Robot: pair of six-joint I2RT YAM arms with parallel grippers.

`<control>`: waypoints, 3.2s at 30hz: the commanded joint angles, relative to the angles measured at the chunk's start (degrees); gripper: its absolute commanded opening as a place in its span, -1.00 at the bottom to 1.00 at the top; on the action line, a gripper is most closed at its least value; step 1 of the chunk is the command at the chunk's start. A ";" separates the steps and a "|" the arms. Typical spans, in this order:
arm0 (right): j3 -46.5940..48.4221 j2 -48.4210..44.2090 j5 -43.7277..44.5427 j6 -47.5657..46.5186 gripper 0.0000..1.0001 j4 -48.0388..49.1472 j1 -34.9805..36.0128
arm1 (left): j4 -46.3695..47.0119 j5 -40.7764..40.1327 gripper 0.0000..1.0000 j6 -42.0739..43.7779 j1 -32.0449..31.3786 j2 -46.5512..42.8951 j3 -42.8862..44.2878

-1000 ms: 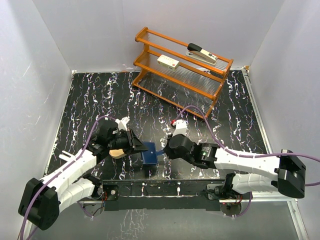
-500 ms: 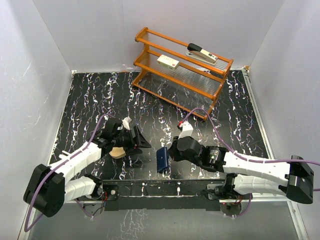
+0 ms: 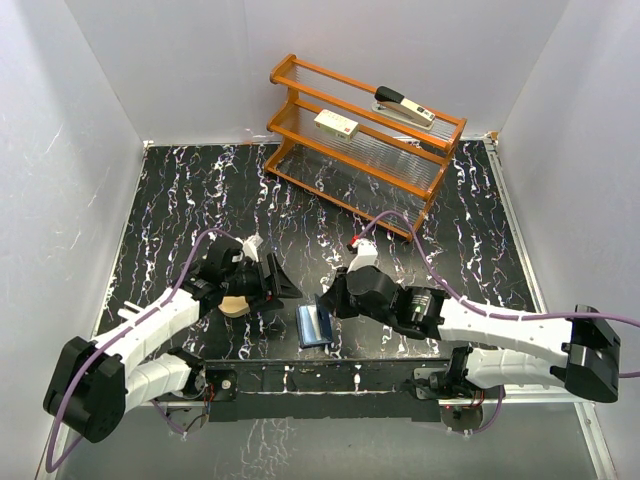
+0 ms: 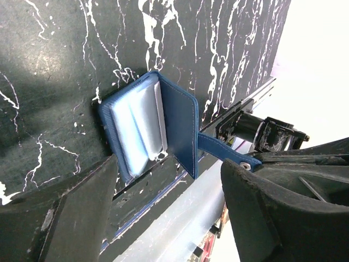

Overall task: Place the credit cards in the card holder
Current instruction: Open the card holder at the center of the board.

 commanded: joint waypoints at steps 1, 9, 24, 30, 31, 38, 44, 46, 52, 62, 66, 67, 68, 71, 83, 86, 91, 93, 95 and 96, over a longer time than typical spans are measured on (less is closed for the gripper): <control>2.85 0.39 -0.21 2.77 -1.00 3.68 -0.17 | -0.84 2.13 0.49 0.81 -0.09 -0.12 -1.18; 0.74 -0.19 6.76 4.65 -1.00 -5.58 -0.59 | -2.76 0.41 0.47 1.31 -0.13 -0.65 -1.44; -7.76 -6.95 14.97 12.93 -1.00 -20.55 -3.67 | -1.96 -0.06 0.36 1.58 -2.03 4.21 0.46; -8.12 -5.79 15.38 13.90 -1.00 -22.12 -4.34 | 3.06 -0.37 0.34 -1.00 -3.80 5.88 -1.79; -8.32 -5.97 14.93 13.42 -1.00 -21.26 -4.40 | 4.58 -0.14 0.34 -1.75 -4.24 6.21 -2.72; -9.07 -8.05 13.09 11.64 -1.00 -16.96 -4.48 | 12.07 0.83 0.33 -4.43 -6.06 8.94 -4.58; -6.44 -10.25 6.26 7.05 -1.00 -10.21 -4.43 | 10.79 0.04 0.35 -4.04 -6.40 9.03 -2.89; -5.05 -10.34 2.98 5.14 -1.00 -6.88 -4.44 | 10.32 -0.18 0.38 -4.10 -6.42 8.19 -2.55; -4.48 -7.75 -3.72 4.85 -1.00 1.22 -4.43 | 8.52 -1.94 0.44 -3.84 -6.47 5.37 -2.61; -3.60 -5.41 -2.02 6.30 -1.00 1.20 -4.43 | 7.25 -3.05 0.45 -2.16 -6.48 5.75 -4.51; -4.28 -6.57 -2.80 6.33 -1.00 3.44 -4.43 | 8.06 -2.77 0.46 -1.94 -6.47 6.20 -4.97; -4.17 -6.60 -3.01 6.39 -1.00 3.61 -4.43 | 8.27 -2.67 0.46 -1.97 -6.47 6.25 -5.05; -4.15 -6.54 -3.40 6.40 -1.00 4.07 -4.45 | 8.55 -2.57 0.46 -2.05 -6.51 6.16 -5.10; -4.60 -6.29 -5.79 6.60 -1.00 7.24 -4.48 | 9.78 -1.94 0.46 -2.64 -6.47 6.06 -5.39; -5.57 -4.24 -5.31 8.56 -1.00 5.89 -4.48 | 11.03 -2.05 0.43 -2.99 -6.47 6.50 -6.64; -6.44 -5.50 -3.33 8.85 -1.00 2.45 -4.43 | 11.35 -2.09 0.42 -2.98 -6.47 6.88 -6.74; -8.22 -9.12 1.34 9.33 -1.00 -4.07 -4.52 | 10.76 -2.53 0.39 -2.65 -6.47 7.49 -6.49; -8.84 -10.32 2.46 9.48 -1.00 -5.54 -4.52 | 10.31 -2.89 0.40 -2.34 -6.49 7.69 -6.43; -9.50 -11.36 2.89 9.49 -1.00 -6.22 -4.67 | 10.01 -2.97 0.40 -2.11 -6.47 7.72 -6.30; -9.77 -11.80 3.12 9.46 -1.00 -6.47 -4.74 | 9.92 -2.96 0.40 -2.02 -6.48 7.76 -6.29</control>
